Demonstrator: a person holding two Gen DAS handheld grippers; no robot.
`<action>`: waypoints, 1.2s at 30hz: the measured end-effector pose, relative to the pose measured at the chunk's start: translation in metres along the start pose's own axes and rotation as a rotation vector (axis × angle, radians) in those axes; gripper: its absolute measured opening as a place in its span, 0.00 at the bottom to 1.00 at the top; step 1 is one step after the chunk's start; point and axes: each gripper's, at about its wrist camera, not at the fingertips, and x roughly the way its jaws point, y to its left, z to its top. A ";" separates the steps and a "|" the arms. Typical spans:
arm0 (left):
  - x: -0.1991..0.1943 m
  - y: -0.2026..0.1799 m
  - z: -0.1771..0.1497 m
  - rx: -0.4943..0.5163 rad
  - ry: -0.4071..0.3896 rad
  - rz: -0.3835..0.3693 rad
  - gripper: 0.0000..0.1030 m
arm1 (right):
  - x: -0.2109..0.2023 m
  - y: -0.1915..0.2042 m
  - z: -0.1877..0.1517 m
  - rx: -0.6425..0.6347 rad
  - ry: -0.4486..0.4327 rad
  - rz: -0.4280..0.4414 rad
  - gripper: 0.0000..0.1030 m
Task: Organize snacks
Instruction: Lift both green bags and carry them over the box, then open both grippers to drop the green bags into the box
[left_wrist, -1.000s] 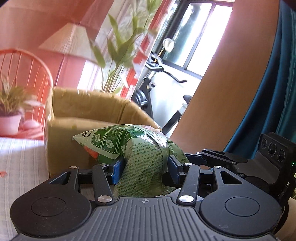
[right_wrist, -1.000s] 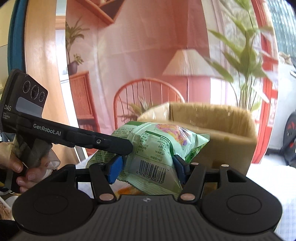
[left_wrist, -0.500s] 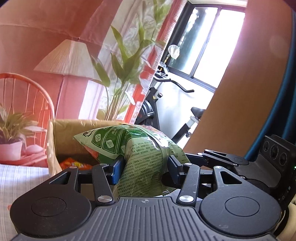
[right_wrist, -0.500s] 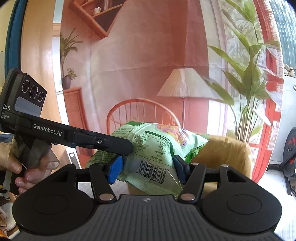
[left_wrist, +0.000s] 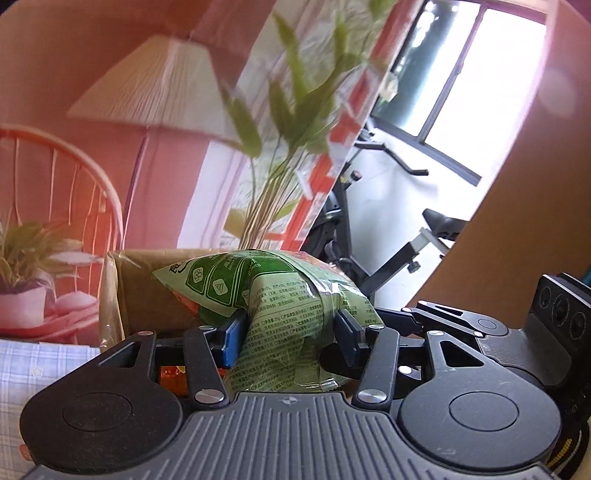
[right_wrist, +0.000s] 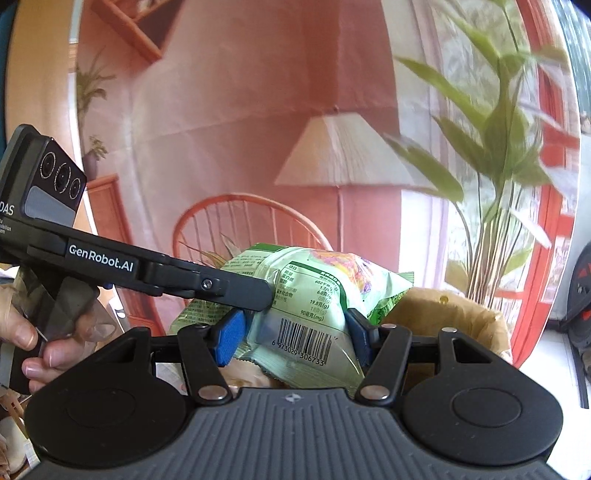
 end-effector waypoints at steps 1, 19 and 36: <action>0.003 0.003 0.000 -0.008 0.008 0.000 0.52 | 0.005 -0.003 0.000 0.007 0.009 -0.004 0.60; 0.066 0.016 0.000 -0.053 0.109 0.042 0.55 | 0.046 -0.051 -0.018 0.176 0.136 -0.051 0.60; 0.000 0.000 0.000 0.061 -0.019 0.133 0.68 | 0.012 -0.036 -0.017 0.154 0.065 -0.213 0.61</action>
